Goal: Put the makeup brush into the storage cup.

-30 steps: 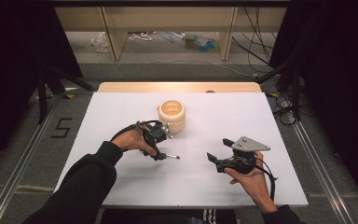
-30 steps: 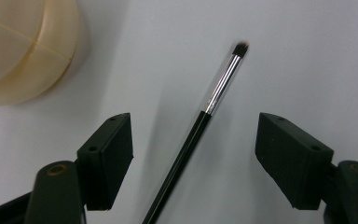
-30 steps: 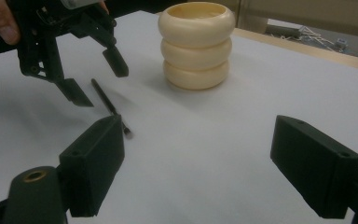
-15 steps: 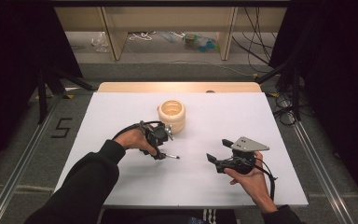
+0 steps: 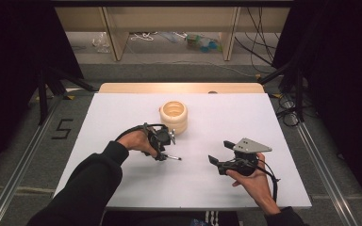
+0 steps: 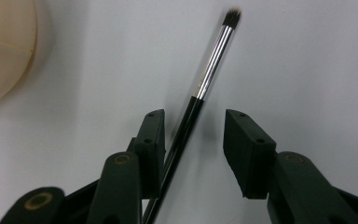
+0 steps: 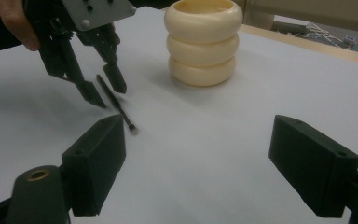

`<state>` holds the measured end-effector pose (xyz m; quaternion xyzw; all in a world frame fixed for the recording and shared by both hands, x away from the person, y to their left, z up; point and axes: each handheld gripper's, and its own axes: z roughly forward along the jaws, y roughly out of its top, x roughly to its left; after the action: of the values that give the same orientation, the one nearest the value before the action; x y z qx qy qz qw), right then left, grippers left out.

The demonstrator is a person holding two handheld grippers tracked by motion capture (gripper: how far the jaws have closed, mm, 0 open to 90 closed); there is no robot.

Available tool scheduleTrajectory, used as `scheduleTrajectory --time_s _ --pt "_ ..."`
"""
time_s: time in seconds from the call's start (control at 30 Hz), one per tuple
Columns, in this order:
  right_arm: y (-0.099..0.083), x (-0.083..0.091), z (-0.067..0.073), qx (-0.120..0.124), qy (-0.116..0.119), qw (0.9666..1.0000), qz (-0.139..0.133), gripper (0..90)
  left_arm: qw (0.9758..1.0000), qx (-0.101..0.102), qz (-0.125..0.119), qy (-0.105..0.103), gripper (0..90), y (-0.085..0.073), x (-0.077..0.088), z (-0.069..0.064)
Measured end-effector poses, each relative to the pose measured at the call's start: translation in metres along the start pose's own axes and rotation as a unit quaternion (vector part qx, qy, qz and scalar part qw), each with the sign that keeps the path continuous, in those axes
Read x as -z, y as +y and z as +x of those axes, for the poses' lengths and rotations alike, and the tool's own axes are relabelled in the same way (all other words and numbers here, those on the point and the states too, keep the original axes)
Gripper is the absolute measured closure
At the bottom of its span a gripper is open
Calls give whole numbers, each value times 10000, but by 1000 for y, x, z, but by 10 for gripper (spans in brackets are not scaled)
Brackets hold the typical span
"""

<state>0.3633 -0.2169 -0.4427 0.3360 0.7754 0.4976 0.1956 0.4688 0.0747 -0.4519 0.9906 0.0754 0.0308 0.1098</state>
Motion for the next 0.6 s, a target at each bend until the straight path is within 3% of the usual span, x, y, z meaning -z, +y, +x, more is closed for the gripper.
scheduleTrajectory --time_s 0.1,0.3,0.5,0.6 --pt "0 0 0 12 -6 10000 -8 194 10000 38 36 -36 630 0 -1 1" --pt "0 -2 0 22 34 10000 -14 196 9995 -171 262 52 676 7 -1 2" --pt "0 -2 1 35 60 10000 -71 196 9991 -211 367 -71 711 9 -2 1" --pt "0 0 0 58 50 10000 26 197 9988 -250 419 -78 715 10 -4 2"
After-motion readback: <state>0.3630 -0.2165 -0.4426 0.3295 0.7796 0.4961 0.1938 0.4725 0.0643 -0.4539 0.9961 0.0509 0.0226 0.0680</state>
